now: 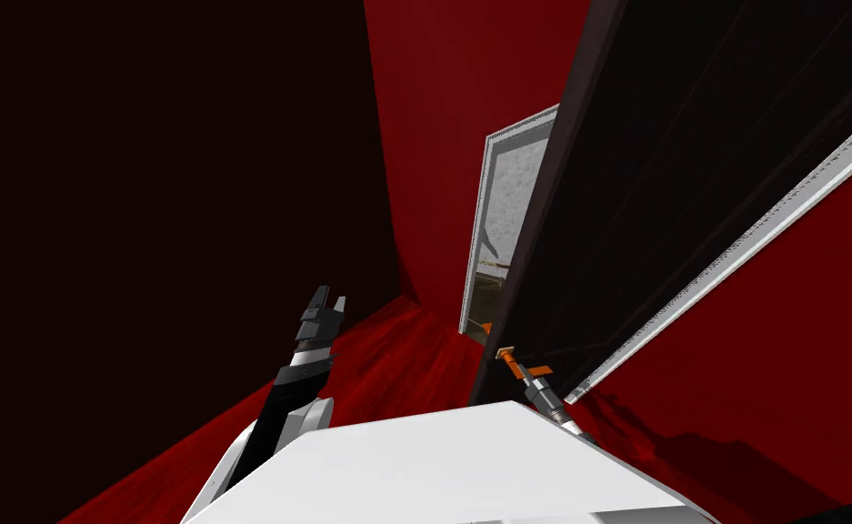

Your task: Pull the door open

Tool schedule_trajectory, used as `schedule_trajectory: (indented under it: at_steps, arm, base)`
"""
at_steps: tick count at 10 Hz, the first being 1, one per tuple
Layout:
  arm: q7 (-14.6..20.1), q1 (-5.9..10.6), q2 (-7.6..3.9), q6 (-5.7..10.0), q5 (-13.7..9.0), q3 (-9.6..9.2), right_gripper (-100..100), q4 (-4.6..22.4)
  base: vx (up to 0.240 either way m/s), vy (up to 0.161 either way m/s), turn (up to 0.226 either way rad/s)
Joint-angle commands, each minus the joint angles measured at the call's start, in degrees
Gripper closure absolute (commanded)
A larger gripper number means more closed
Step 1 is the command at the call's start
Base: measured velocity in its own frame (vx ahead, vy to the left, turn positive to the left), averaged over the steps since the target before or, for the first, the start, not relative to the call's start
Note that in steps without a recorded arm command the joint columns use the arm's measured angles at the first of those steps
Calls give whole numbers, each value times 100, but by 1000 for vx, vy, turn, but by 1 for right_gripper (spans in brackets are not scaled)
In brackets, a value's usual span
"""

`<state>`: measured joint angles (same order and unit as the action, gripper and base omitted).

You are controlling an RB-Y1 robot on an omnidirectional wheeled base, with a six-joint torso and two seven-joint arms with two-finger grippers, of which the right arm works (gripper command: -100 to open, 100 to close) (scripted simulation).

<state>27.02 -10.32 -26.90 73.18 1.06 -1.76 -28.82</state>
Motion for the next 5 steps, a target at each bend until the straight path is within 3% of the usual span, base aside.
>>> schedule_trajectory:
  at_steps: [1, 2, 5]
  arm:
    - [25, -75, -57, 89, -16, 27, 100, -2]
    - [16, -85, -22, 17, 1, 0, 100, -69]
    - [-127, 63, 29, -216, -197, -107, 100, -109]
  base:
    - [-177, -49, 150]
    - [-74, -15, 28]
    - [-169, -55, 156]
